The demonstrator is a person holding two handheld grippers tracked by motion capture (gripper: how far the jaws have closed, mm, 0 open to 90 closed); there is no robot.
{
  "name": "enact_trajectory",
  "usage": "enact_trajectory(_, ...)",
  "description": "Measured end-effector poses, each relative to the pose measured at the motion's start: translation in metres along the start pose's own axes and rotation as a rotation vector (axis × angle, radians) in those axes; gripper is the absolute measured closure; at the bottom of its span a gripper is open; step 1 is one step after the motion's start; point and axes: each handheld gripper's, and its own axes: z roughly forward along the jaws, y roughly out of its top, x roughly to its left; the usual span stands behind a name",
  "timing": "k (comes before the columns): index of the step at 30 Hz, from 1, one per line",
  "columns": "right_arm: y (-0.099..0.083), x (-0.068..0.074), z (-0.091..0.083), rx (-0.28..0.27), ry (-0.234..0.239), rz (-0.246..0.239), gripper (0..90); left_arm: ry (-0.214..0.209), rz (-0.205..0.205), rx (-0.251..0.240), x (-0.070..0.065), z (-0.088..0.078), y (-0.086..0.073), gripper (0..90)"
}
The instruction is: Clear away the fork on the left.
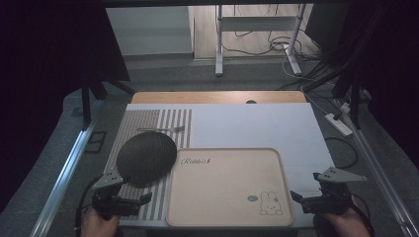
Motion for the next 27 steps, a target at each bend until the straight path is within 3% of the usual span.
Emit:
enact_trajectory(12,0.000,0.000,0.000,0.001,0.000,0.000,0.5,0.016,0.010,-0.008,0.006,0.006,0.008,0.0)
enact_trajectory(27,0.000,-0.001,0.001,0.003,0.005,0.010,0.5,0.009,0.018,0.050,0.017,0.030,0.031,0.0)
